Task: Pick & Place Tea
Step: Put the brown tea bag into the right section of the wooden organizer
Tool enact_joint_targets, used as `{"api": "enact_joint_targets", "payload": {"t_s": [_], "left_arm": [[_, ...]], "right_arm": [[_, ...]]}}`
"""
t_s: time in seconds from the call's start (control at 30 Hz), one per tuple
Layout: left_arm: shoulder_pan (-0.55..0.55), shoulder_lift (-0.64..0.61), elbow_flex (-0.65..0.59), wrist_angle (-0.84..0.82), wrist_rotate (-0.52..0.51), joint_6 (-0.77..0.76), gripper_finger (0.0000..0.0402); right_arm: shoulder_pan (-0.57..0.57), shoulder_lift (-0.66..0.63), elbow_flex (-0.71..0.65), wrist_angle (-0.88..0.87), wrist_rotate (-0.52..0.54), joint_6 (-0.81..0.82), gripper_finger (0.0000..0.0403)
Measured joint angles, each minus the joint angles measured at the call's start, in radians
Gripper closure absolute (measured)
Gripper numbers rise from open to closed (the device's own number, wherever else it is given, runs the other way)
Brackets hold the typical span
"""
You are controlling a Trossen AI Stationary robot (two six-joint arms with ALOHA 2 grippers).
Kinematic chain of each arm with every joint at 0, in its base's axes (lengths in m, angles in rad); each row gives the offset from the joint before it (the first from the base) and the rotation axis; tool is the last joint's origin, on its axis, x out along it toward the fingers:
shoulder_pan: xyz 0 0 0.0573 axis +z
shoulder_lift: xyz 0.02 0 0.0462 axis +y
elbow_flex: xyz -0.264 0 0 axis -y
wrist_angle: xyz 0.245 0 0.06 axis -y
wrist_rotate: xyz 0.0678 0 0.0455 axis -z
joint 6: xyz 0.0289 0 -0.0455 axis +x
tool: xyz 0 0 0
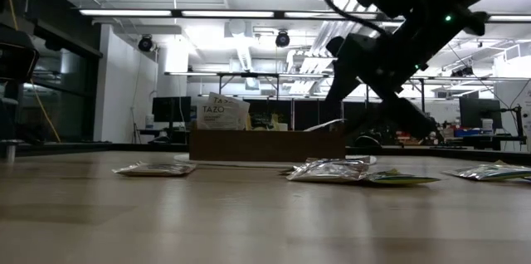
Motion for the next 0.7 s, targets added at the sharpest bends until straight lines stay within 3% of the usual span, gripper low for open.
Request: {"api": "enact_joint_targets", "payload": {"t_s": [0.47, 0.7], "left_arm": [[0.0, 0.0, 0.0, 0.003, -0.002, 0.0, 0.0401], [0.0, 0.0, 0.0, 0.003, -0.002, 0.0, 0.0401]], "right_arm": [[-0.088, 0.01, 0.002, 0.007, 0.017, 0.0, 0.0136], [-0.087, 0.01, 0.002, 0.007, -0.007, 0.0, 0.0192]]}}
